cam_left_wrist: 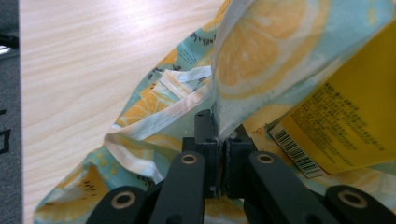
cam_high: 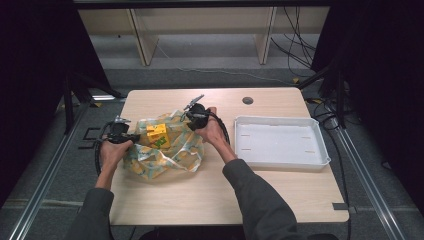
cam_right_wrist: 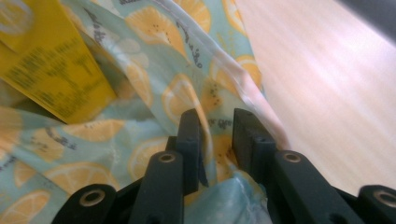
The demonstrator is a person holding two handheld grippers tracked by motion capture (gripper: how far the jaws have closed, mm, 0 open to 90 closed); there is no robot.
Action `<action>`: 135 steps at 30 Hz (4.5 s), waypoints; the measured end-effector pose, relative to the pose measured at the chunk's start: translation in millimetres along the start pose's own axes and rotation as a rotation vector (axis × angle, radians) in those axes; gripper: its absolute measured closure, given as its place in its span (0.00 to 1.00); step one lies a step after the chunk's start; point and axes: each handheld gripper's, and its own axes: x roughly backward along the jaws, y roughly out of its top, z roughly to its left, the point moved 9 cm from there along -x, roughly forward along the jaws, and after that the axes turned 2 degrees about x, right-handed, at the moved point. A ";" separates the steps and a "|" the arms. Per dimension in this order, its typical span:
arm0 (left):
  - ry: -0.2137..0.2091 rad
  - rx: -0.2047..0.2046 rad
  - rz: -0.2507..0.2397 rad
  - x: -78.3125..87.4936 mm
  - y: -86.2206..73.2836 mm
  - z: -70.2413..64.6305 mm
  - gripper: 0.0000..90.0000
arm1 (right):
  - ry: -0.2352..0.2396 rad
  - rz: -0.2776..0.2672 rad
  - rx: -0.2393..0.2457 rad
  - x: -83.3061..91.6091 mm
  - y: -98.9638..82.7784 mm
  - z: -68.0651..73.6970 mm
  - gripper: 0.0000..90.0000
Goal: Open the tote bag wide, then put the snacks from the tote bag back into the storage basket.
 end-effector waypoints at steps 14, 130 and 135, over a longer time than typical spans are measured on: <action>-0.064 -0.017 0.065 4.5 -23.0 -8.4 0.78 | 0.044 0.133 -0.031 -10.2 -30.9 22.0 0.50; -0.155 -0.168 -0.014 121.2 -158.1 -141.1 0.29 | 0.091 -0.004 -0.121 -23.7 67.6 108.6 0.18; -0.159 -0.168 -0.011 121.1 -158.3 -140.9 0.29 | 0.089 -0.013 -0.095 -26.4 70.5 108.9 0.19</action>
